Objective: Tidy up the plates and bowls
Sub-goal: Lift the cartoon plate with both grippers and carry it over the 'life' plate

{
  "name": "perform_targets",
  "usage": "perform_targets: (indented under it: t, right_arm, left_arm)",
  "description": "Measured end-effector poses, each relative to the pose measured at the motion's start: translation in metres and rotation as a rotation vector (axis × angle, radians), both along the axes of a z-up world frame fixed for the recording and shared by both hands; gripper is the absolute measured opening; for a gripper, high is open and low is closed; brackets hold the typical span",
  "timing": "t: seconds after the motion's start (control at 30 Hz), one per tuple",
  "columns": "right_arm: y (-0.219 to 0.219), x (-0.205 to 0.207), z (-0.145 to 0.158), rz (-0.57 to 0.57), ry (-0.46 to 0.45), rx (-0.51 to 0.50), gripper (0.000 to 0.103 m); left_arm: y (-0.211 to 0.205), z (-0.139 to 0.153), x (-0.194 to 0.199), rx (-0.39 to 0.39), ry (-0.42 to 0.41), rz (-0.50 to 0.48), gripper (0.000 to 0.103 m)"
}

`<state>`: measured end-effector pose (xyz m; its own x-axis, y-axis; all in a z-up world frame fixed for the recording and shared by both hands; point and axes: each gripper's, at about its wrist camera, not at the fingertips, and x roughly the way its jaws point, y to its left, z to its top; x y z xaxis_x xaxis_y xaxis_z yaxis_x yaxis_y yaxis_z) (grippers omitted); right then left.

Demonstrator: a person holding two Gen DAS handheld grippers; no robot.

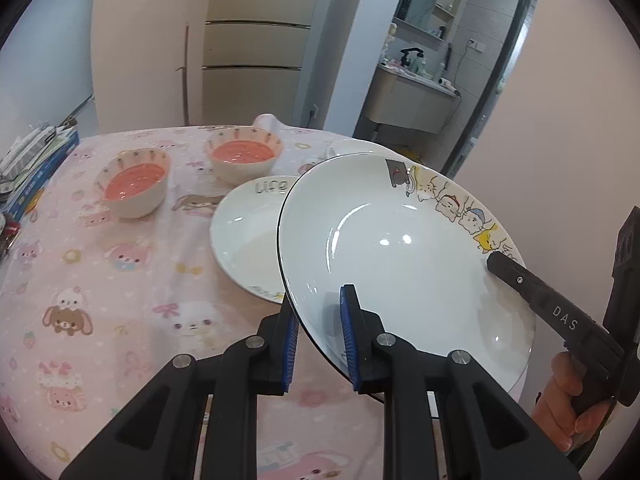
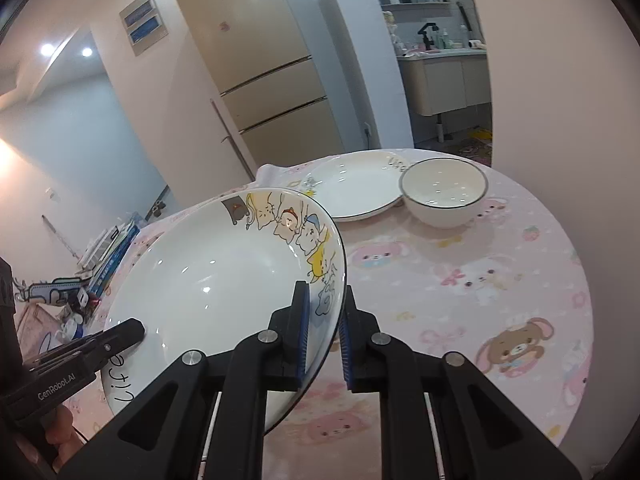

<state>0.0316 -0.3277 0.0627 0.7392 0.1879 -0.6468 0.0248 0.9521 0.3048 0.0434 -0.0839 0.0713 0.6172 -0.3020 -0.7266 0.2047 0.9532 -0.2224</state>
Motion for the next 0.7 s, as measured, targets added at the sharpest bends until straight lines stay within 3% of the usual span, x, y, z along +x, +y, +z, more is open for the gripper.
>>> perform_targets:
  t: [0.23, 0.5, 0.7]
  right_arm:
    - [0.036, 0.019, 0.003, 0.046, 0.000, -0.007, 0.013]
    - [0.047, 0.056, 0.018, 0.062, -0.042, -0.007, 0.013]
    - [0.055, 0.084, 0.015, 0.098, -0.085, -0.034, 0.014]
  left_arm:
    - [0.031, 0.006, 0.009, 0.015, -0.011, 0.033, 0.022]
    - [0.041, 0.027, 0.044, 0.012, -0.078, 0.041, 0.022]
    - [0.048, 0.016, 0.072, -0.017, -0.123, 0.057, 0.022]
